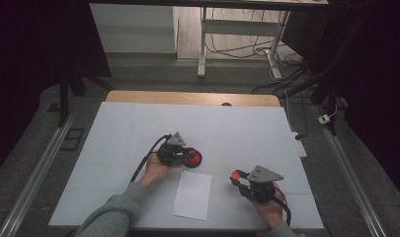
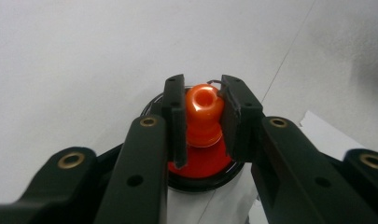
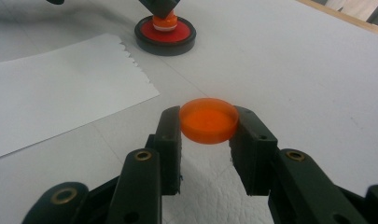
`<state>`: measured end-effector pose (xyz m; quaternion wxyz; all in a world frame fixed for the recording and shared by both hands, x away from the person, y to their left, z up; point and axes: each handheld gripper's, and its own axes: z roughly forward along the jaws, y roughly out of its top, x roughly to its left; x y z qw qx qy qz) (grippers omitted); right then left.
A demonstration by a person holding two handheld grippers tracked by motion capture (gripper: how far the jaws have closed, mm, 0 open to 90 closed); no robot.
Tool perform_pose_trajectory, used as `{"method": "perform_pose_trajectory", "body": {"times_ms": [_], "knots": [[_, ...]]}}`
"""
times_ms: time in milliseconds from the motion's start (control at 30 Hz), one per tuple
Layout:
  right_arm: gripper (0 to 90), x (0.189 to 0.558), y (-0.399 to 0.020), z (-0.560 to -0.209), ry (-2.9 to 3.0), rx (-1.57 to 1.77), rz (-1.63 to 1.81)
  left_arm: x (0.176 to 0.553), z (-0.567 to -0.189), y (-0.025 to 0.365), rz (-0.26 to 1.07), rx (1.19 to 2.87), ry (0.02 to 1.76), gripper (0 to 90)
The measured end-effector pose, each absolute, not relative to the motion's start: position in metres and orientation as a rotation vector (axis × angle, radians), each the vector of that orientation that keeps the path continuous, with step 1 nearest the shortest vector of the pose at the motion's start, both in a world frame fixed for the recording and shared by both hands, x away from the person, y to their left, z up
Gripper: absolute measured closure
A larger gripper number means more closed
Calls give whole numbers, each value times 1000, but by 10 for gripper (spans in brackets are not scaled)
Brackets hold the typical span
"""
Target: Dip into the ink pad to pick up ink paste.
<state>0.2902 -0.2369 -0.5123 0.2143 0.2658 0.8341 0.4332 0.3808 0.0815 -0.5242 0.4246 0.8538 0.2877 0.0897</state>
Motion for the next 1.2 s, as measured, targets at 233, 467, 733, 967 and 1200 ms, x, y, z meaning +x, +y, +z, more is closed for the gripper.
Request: {"method": "perform_pose_trajectory", "body": {"times_ms": [233,467,733,967,1200], "knots": [[638,290,-237,-512,2315,737,1200,380,-525,81,226,2140,723,725],[638,289,-237,-512,2316,734,1196,379,-526,80,240,2141,720,726],[638,289,-237,-512,2314,733,1202,375,-525,77,296,2163,700,726],[638,289,-237,-511,2312,734,1198,374,-525,76,298,2164,701,726],[638,289,-236,-511,2313,727,1194,373,-525,75,313,2168,701,727]]}}
